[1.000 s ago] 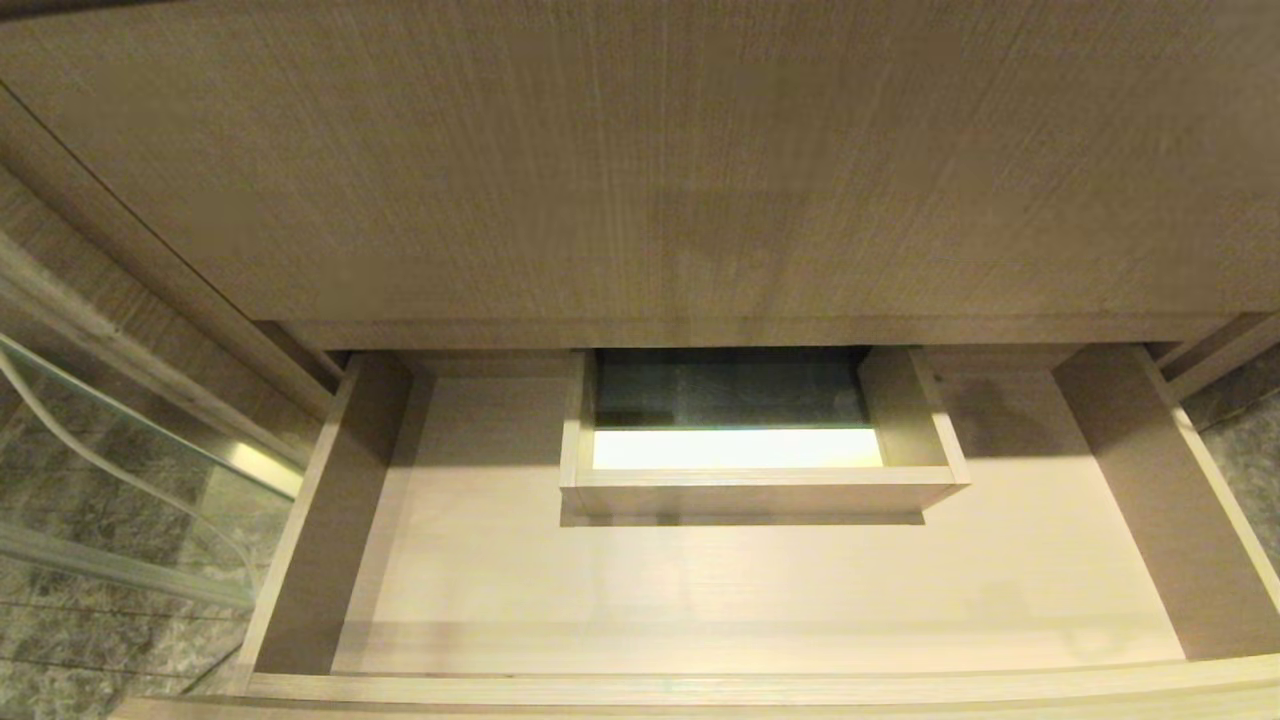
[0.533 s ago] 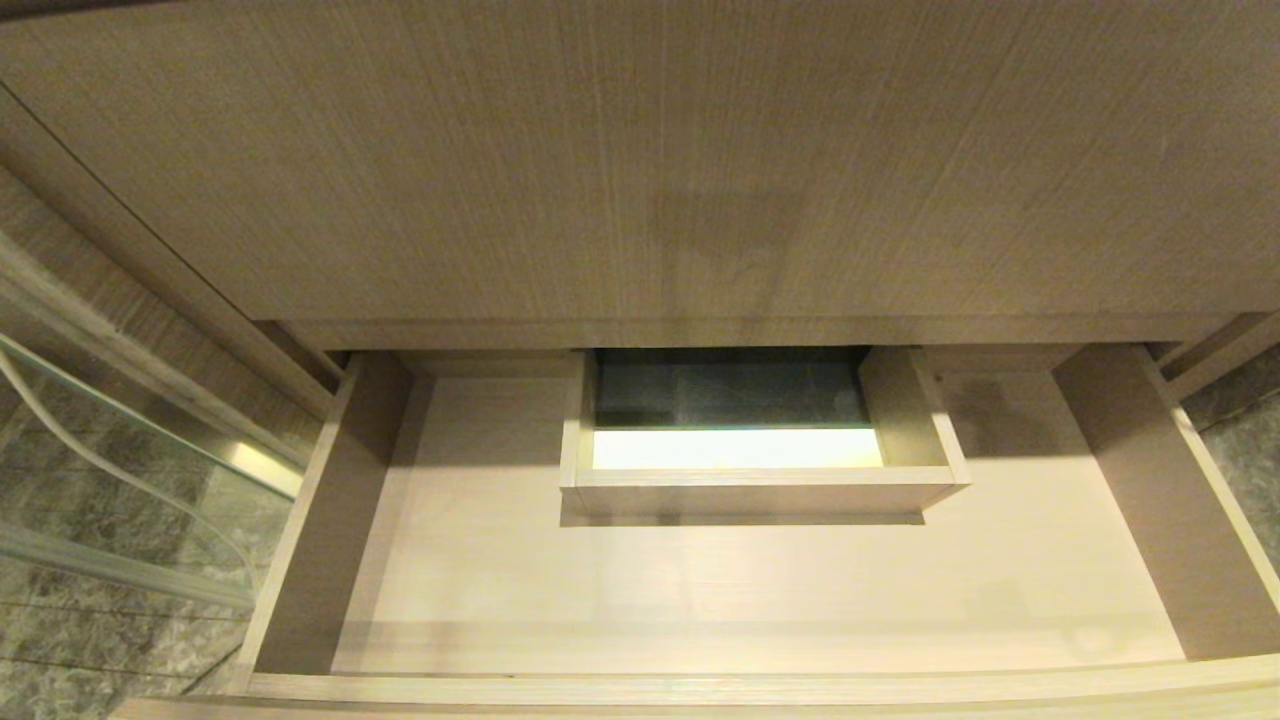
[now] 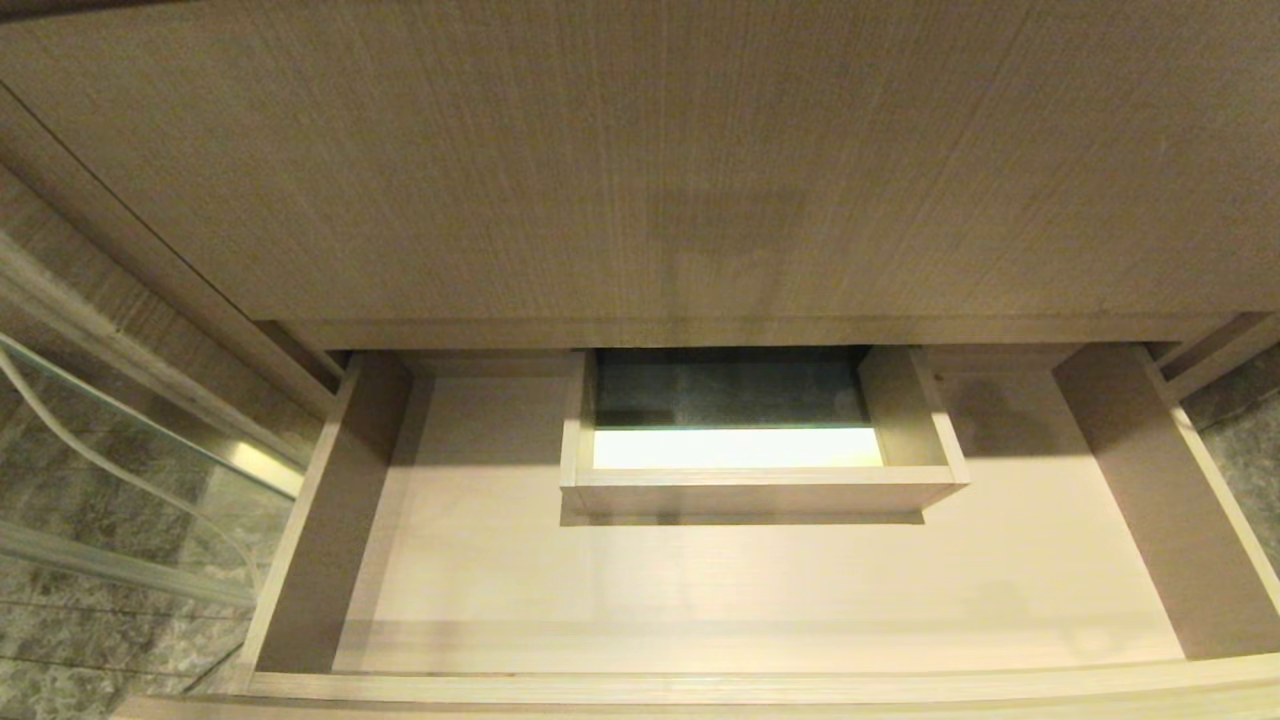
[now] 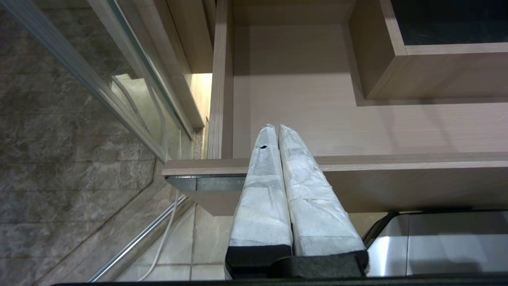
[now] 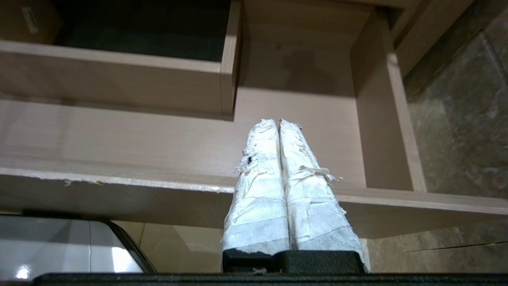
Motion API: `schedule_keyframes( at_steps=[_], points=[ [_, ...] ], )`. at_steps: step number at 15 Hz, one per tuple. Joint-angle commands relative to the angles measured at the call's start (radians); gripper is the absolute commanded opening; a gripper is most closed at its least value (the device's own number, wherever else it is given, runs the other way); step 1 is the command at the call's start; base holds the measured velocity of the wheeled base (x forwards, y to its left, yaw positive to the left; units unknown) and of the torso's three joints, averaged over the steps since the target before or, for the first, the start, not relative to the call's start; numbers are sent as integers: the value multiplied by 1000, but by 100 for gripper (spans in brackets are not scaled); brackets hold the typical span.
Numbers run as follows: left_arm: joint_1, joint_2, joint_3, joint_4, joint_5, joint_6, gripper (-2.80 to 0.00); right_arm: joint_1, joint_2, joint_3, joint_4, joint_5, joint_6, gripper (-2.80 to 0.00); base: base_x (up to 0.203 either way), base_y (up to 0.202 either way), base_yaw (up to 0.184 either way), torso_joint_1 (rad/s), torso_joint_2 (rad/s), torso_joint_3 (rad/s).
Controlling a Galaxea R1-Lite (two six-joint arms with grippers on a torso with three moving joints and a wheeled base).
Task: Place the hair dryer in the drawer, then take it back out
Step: Pick up the hairdryer
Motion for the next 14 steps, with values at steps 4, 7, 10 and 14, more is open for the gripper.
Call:
schedule_keyframes(
  at_steps=[4,7,10,14],
  points=[
    [0,-1,0,-2,0,0,-280,0,0,2,-2,1,0,-280,0,0,0,185,-98,-79],
    [0,-2,0,-2,0,0,-280,0,0,2,-2,1,0,-280,0,0,0,255,-394,-242],
    [0,-1,0,-2,0,0,-280,0,0,2,-2,1,-3,-280,0,0,0,165,-596,-167],
    [0,0,0,-2,0,0,-280,0,0,2,0,-1,-6,-280,0,0,0,64,-141,-52]
  ],
)
